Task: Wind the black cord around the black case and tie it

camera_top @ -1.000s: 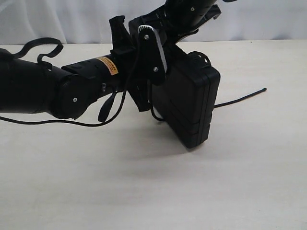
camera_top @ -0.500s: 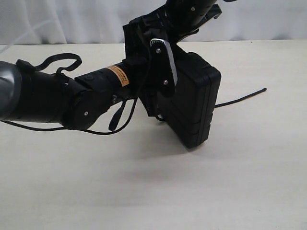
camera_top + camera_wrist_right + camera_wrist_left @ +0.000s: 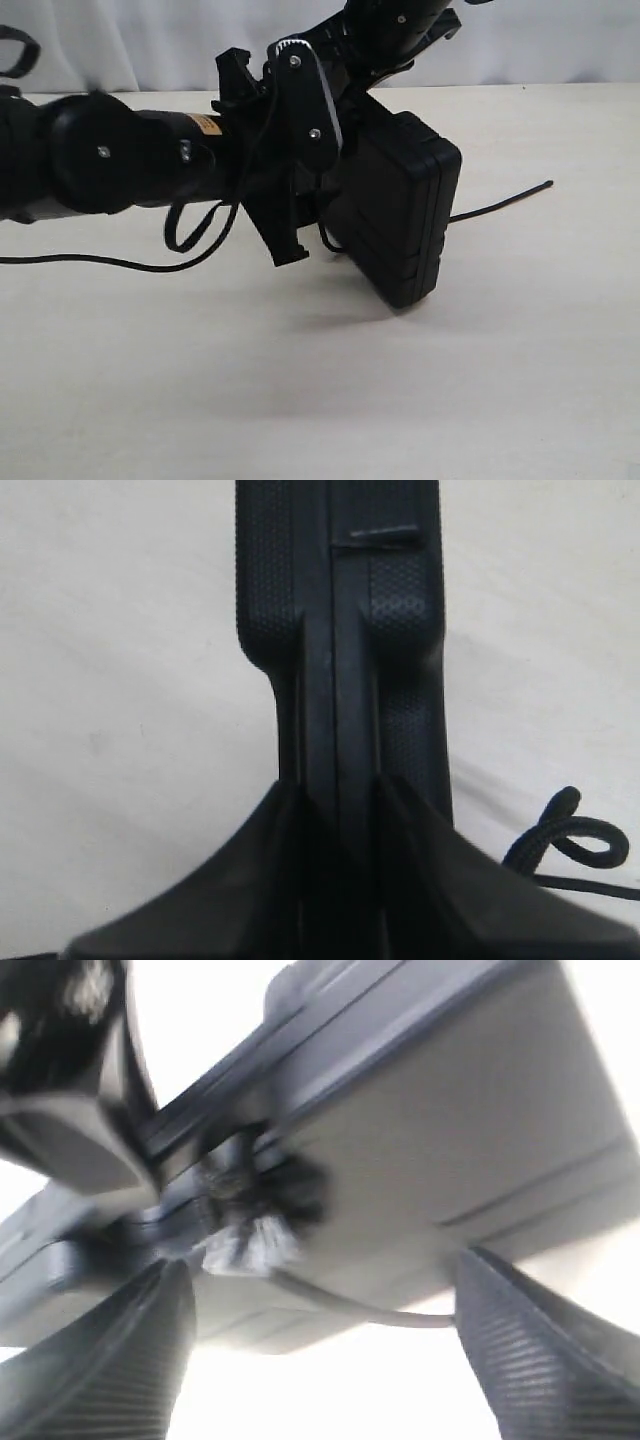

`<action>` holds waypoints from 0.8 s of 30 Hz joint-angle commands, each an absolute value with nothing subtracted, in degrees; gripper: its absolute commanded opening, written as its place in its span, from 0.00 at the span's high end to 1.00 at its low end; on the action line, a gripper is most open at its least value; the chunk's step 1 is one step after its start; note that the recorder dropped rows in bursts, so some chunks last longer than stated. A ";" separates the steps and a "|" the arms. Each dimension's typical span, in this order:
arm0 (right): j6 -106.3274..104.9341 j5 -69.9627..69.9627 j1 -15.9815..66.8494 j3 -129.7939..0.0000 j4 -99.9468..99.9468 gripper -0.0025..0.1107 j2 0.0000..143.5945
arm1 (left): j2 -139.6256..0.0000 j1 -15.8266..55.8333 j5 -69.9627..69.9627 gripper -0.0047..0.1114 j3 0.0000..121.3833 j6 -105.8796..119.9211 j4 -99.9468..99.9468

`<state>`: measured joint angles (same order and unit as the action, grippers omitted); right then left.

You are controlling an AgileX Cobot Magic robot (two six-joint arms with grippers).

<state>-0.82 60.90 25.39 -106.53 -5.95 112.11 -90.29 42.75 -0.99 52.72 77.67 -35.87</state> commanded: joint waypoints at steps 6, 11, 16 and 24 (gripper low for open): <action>-2.75 60.45 25.95 -106.21 -6.57 0.94 112.60 | -81.03 28.71 9.14 0.78 52.64 65.98 -36.82; -2.27 59.71 28.74 -106.09 -6.04 0.94 112.60 | -80.67 23.62 10.08 0.96 52.64 62.68 -36.73; 3.38 53.79 33.83 -101.99 0.00 0.94 112.60 | -80.67 22.61 10.57 0.96 52.64 62.58 -37.00; 6.92 49.28 38.82 -94.44 1.11 0.93 112.60 | -80.67 22.61 11.30 0.96 52.64 62.58 -36.73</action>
<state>5.68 47.76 38.32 -97.36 1.40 111.39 -80.97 22.71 10.83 52.72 63.12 -36.35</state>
